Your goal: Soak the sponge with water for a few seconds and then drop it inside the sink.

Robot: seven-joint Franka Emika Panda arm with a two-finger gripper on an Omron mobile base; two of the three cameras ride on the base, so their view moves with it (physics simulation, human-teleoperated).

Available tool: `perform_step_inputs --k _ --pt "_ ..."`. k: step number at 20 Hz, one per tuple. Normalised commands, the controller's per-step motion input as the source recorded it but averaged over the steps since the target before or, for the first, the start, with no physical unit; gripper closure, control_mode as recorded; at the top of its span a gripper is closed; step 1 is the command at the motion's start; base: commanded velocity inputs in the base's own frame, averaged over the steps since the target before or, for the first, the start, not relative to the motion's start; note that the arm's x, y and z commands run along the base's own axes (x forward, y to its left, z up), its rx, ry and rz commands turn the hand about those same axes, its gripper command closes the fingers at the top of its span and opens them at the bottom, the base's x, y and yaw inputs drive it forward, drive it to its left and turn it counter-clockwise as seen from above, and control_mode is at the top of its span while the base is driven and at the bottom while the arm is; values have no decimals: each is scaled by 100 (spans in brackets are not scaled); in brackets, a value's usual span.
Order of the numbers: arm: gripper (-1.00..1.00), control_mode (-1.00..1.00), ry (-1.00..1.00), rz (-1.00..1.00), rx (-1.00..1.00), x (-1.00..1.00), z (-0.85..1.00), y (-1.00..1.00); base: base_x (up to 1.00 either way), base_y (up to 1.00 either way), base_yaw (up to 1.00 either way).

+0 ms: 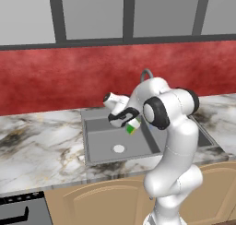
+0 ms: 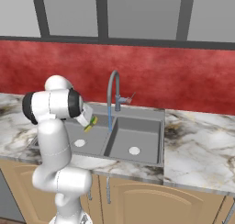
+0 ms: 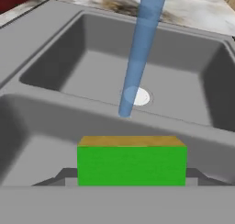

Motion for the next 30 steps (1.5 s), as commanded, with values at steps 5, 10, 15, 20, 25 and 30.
perform_step_inputs --k 5,10,15,20,25,30 --pt "100 -100 10 31 10 0 17 38 0 0 0" --pt "100 -100 12 32 6 -1 20 33 0 0 0" --pt "100 -100 7 26 3 -19 16 19 0 0 0" --pt "100 -100 10 20 6 -11 8 15 0 0 0" --pt "100 -100 7 18 17 -3 1 16 0 0 0" --pt "100 -100 1 15 26 0 0 11 0 0 0"
